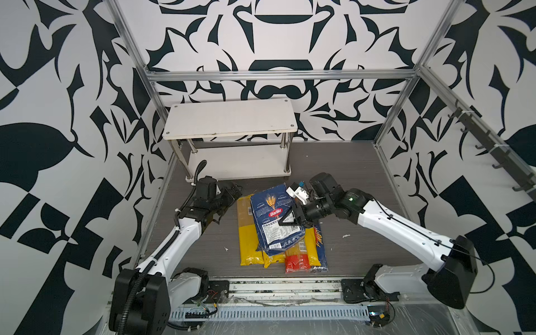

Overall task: Arrange pasta packages on shelves
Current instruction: Pick up the pasta box from the pasta bags, then place the pasta box on the shelf.

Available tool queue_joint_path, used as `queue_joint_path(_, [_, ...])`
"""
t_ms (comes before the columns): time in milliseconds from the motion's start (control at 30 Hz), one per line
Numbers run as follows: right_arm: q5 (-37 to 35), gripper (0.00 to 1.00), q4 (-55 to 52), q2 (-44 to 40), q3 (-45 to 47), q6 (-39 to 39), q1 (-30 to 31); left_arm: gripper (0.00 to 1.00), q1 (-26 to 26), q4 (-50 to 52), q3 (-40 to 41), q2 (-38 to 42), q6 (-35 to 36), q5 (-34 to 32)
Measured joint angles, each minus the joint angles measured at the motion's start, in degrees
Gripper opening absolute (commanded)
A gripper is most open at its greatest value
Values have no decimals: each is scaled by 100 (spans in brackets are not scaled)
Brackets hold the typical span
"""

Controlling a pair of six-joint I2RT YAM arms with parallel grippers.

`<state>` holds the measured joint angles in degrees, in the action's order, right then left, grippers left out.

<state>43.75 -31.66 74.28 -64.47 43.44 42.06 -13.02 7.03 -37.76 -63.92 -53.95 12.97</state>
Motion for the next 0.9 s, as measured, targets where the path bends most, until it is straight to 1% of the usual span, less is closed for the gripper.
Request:
queue_joint_path(200, [35, 29, -361, 267, -1335, -55, -343, 98, 0, 2, 0, 2, 52, 9])
queue_joint_path(367, [61, 29, -667, 579, -2549, -258, -807, 98, 0, 50, -48, 11, 216, 11])
queue_joint_path(500, [52, 29, -992, 944, -3324, -446, -1102, 98, 0, 118, -103, 22, 358, 11])
queue_joint_path(633, [2, 29, -1353, 1532, -4170, -592, -1327, 98, 0, 177, -177, 20, 455, 20])
queue_joint_path(800, [-114, 30, -1801, 2450, -5436, -820, -1543, 98, 0, 175, -407, -96, 540, 87])
queue_joint_path(900, [-157, 30, -2277, 3198, -6596, -975, -1659, 98, 0, 131, -581, -299, 605, 155])
